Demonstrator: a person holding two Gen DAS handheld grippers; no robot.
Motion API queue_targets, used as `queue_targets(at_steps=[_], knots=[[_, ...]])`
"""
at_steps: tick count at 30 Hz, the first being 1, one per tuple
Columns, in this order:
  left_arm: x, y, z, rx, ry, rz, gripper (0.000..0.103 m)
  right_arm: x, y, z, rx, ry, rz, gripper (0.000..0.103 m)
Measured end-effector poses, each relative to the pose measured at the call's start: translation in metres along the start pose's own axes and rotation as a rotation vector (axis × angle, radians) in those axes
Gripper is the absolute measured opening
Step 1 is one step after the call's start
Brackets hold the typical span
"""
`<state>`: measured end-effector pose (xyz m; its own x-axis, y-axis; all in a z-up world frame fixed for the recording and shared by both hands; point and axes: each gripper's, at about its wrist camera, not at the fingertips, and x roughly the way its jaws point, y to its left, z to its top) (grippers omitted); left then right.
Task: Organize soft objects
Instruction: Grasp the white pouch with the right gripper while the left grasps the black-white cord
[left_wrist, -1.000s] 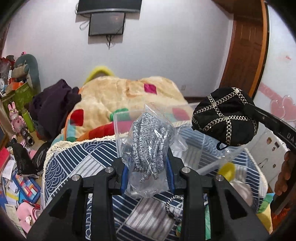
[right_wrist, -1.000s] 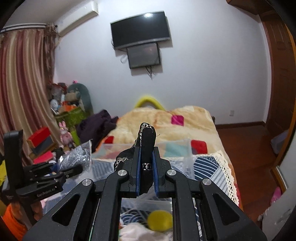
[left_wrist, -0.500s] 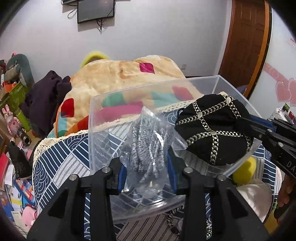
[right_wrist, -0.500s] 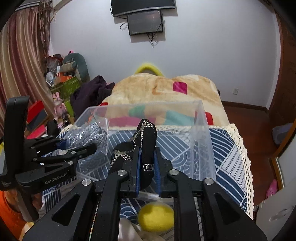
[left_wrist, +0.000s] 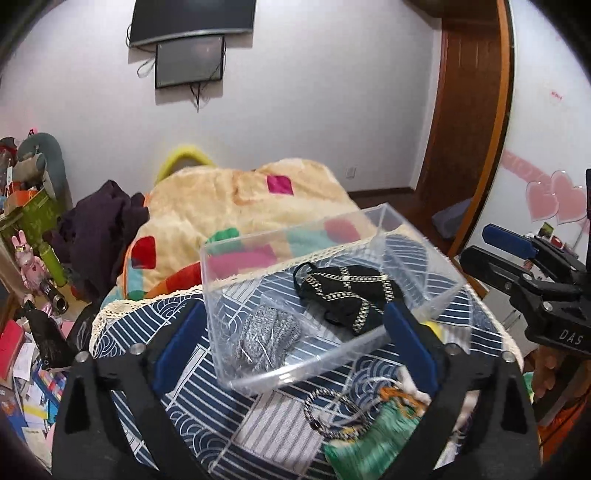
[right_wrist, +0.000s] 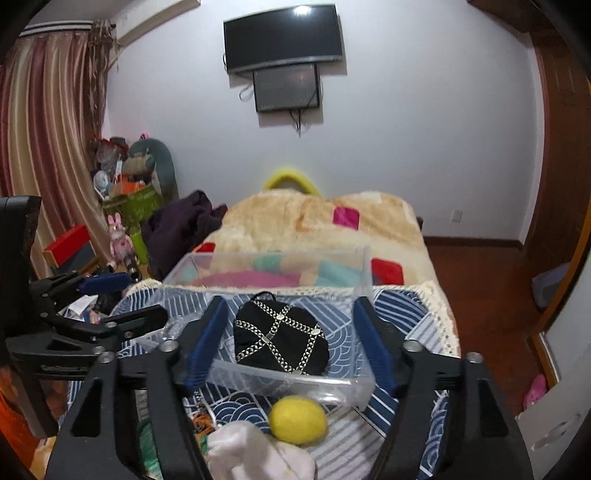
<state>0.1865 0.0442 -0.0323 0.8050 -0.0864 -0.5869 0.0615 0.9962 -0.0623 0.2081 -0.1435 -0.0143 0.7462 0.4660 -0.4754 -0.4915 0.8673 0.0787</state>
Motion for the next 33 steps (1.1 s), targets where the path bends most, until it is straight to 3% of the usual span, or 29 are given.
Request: queue_targets(at_steps=[7,13,18,21,23,27,29,31,33], knots=[[-0.015,-0.01,-0.032,0.065,0.049,-0.001,0.099,-0.025,-0.001,-0.018,0.0,-0.005,0.005,0.082],[-0.005,-0.01,-0.064,0.076,0.128,0.001,0.099,-0.013,-0.001,-0.051,-0.006,0.099,0.002,0.082],[0.011,-0.006,-0.077,0.054,0.147,0.031,0.099,0.008,-0.003,-0.084,0.018,0.209,0.024,0.081],[0.026,-0.004,-0.081,0.061,0.17,0.058,0.092,0.015,-0.004,-0.099,0.046,0.248,0.053,0.068],[0.036,-0.002,-0.084,0.052,0.202,0.046,0.078,0.019,-0.004,-0.102,0.053,0.254,0.069,0.054],[0.048,0.007,-0.088,-0.007,0.238,0.017,0.073,0.02,-0.007,-0.106,0.082,0.247,0.085,0.031],[0.052,0.009,-0.09,-0.015,0.243,0.009,0.067,0.015,-0.007,-0.107,0.085,0.226,0.081,0.029],[0.056,0.008,-0.089,-0.007,0.251,0.004,0.062,0.008,-0.007,-0.105,0.089,0.209,0.079,0.02],[0.059,0.006,-0.089,0.003,0.258,-0.001,0.056,-0.002,-0.007,-0.103,0.093,0.174,0.064,0.02]])
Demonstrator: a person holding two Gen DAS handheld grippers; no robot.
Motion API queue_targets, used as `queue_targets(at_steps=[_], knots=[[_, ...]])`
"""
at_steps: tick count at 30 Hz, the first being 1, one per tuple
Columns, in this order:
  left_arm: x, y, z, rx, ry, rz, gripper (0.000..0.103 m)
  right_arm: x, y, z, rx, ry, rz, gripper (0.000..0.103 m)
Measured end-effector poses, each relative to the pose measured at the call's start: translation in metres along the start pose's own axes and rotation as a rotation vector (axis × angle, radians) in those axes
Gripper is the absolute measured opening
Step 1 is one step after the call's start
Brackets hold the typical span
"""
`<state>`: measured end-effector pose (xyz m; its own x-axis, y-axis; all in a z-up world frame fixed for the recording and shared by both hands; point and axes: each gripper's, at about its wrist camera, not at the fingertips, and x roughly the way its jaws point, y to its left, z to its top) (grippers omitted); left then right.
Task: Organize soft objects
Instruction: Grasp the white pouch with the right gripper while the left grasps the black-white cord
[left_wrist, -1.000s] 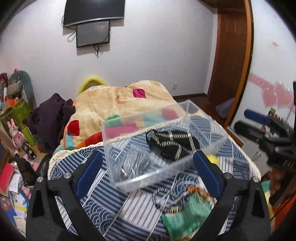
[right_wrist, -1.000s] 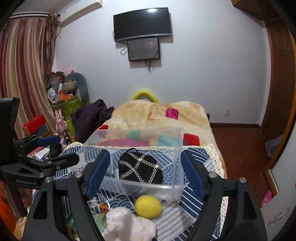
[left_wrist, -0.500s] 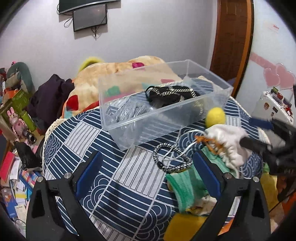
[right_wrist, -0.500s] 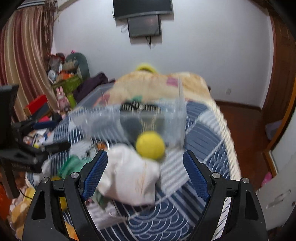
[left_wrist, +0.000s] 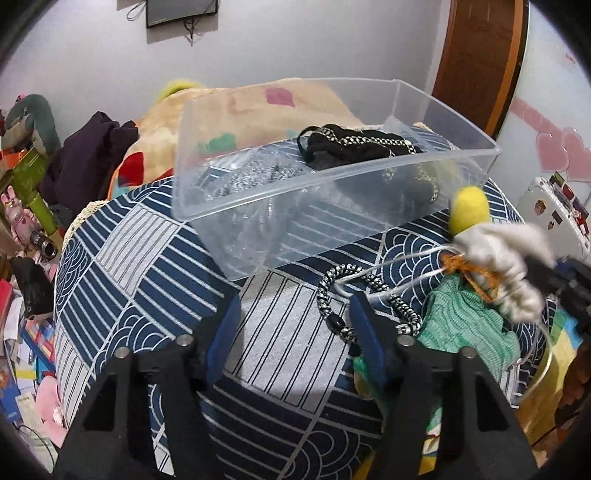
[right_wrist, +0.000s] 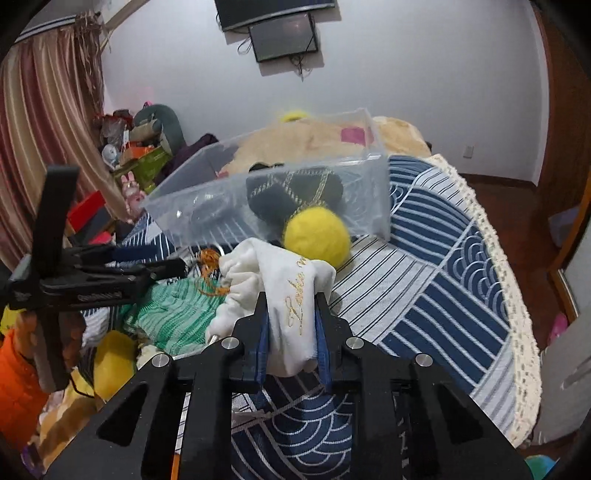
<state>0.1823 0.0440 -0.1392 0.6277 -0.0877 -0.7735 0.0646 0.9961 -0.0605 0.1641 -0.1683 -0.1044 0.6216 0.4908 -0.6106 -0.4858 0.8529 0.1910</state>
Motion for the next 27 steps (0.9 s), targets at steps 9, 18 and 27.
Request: queue_targets(at_steps=[9,18,27], knots=[[0.014,-0.013,0.004,0.033,0.015,-0.065,0.019,-0.041,-0.01,0.016,0.026,-0.135,-0.011,0.019],[-0.012,-0.015,0.003,0.04,-0.038,-0.089,0.005,-0.049,-0.004,0.025,0.037,-0.177,0.041,0.019],[-0.072,-0.006,0.024,-0.004,-0.204,-0.098,0.005,-0.051,0.004,0.049,0.024,-0.25,0.042,0.02]])
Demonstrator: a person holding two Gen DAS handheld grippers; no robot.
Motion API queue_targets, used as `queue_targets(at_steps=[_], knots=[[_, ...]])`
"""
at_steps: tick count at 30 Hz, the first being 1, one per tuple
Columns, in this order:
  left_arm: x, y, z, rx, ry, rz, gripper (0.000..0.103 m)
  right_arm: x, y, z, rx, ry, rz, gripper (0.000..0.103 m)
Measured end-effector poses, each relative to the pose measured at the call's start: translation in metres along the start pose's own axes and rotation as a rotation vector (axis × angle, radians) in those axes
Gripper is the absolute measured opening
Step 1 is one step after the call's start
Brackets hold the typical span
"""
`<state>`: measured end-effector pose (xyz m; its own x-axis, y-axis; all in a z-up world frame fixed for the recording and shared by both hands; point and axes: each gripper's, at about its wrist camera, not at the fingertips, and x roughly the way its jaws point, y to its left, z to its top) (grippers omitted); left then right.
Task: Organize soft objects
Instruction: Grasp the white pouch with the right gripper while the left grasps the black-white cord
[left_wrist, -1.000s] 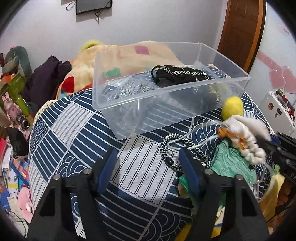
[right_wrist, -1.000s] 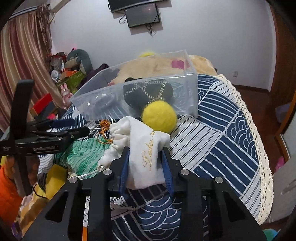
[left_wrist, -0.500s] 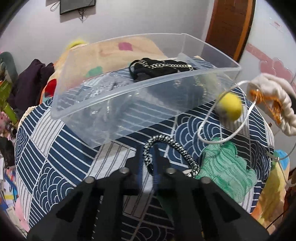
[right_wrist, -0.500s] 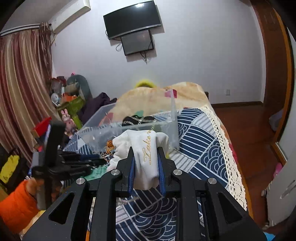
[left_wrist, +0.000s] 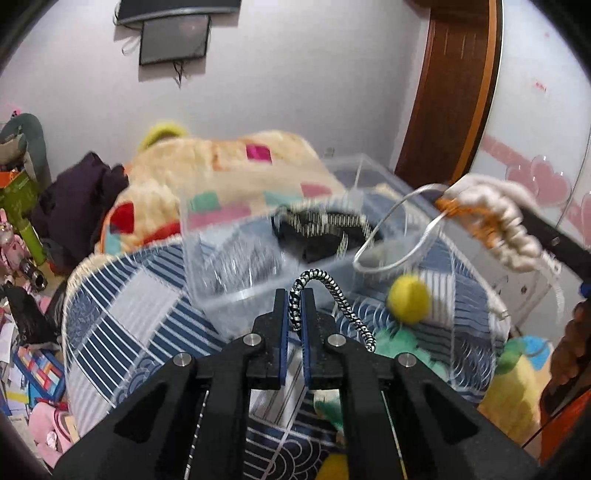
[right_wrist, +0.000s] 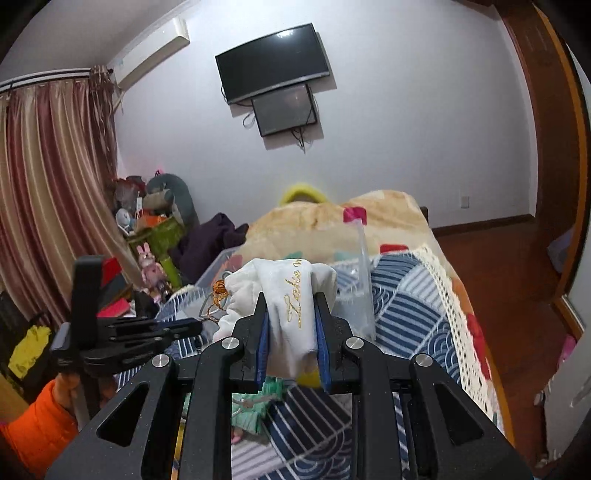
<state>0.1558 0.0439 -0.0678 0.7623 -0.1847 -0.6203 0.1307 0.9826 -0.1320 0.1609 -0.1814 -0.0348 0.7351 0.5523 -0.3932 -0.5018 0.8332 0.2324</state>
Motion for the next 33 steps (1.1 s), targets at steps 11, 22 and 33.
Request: queue_targets(at_steps=[11,22,33], knots=[[-0.017,0.016,0.051,-0.057,-0.135,0.064,0.005,0.034,0.017,0.036,-0.05,-0.082,-0.035,0.02],[0.052,0.042,0.053,-0.125,-0.042,0.13,0.005,0.093,0.024,0.033,-0.081,0.03,-0.085,0.02],[0.094,0.037,0.04,-0.1,0.073,0.111,0.005,0.121,0.01,0.013,-0.129,0.185,-0.174,0.02]])
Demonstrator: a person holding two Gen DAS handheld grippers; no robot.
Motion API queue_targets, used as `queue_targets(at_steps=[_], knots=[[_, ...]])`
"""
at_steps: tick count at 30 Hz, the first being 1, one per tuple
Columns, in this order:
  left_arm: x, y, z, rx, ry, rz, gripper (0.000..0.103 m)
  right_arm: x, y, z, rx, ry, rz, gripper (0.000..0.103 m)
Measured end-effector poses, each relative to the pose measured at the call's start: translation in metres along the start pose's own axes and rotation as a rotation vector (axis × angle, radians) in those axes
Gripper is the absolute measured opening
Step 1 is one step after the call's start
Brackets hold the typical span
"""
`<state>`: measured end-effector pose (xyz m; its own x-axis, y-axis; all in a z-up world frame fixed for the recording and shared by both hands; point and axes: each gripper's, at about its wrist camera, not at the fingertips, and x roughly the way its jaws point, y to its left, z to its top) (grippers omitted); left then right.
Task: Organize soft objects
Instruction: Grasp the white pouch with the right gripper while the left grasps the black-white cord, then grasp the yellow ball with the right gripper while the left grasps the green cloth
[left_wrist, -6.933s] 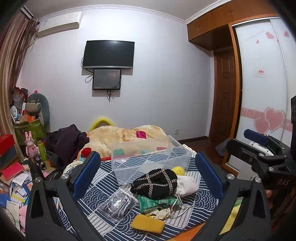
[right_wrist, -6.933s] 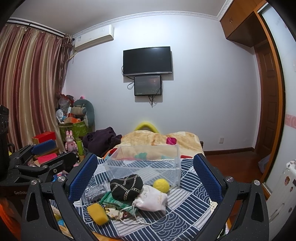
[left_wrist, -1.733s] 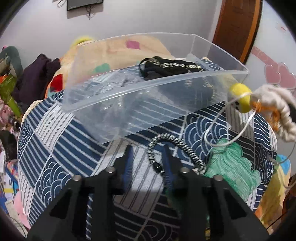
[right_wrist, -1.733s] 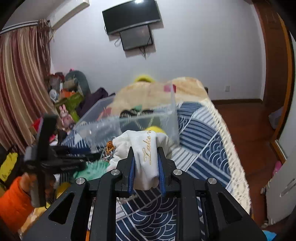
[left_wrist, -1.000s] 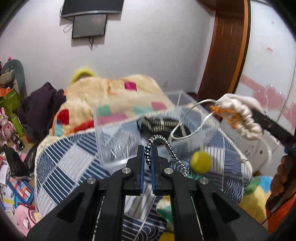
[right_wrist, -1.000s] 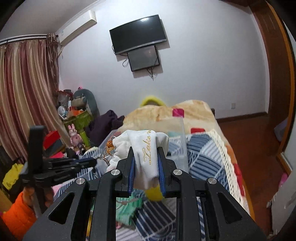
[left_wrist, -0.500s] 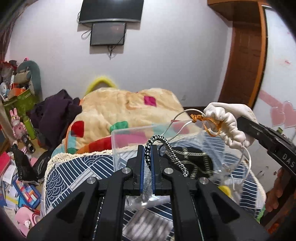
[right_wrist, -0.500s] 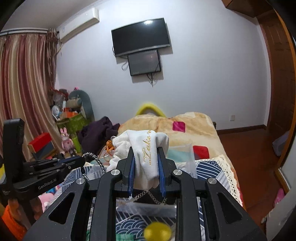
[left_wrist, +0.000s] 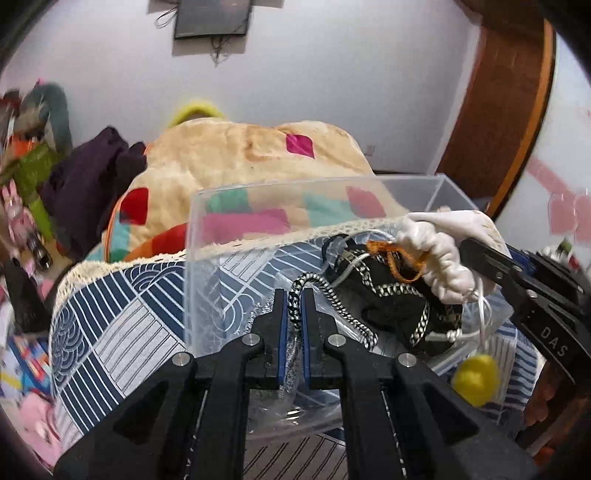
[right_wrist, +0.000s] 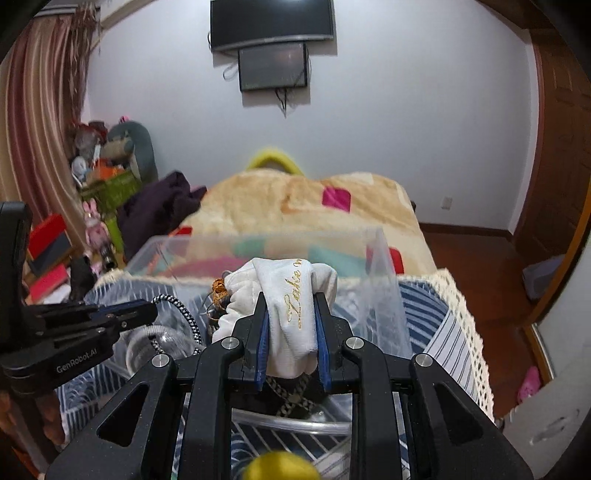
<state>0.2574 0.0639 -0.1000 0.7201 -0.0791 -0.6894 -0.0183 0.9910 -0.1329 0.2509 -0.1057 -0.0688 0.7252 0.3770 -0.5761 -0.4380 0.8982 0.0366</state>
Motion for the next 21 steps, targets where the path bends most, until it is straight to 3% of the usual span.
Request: queue_targets(at_steps=[7,12,14,19,21], knots=[[-0.001,-0.014,-0.005,0.071,0.012,0.028,0.008,-0.002,0.003,-0.006,-0.046,0.036,-0.004,0.021],[-0.016,-0.017,-0.008,0.079,0.003,0.024,0.021,-0.008,0.0,-0.008,-0.061,0.045,-0.001,0.024],[-0.024,-0.019,-0.008,0.088,-0.013,0.028,0.032,-0.015,-0.003,-0.01,-0.056,0.035,0.007,0.028],[-0.048,-0.026,-0.012,0.107,-0.061,0.023,0.063,-0.038,-0.008,-0.013,-0.04,-0.047,-0.001,0.062],[-0.057,-0.027,-0.015,0.118,-0.072,0.02,0.072,-0.047,-0.009,-0.015,-0.041,-0.076,-0.017,0.07]])
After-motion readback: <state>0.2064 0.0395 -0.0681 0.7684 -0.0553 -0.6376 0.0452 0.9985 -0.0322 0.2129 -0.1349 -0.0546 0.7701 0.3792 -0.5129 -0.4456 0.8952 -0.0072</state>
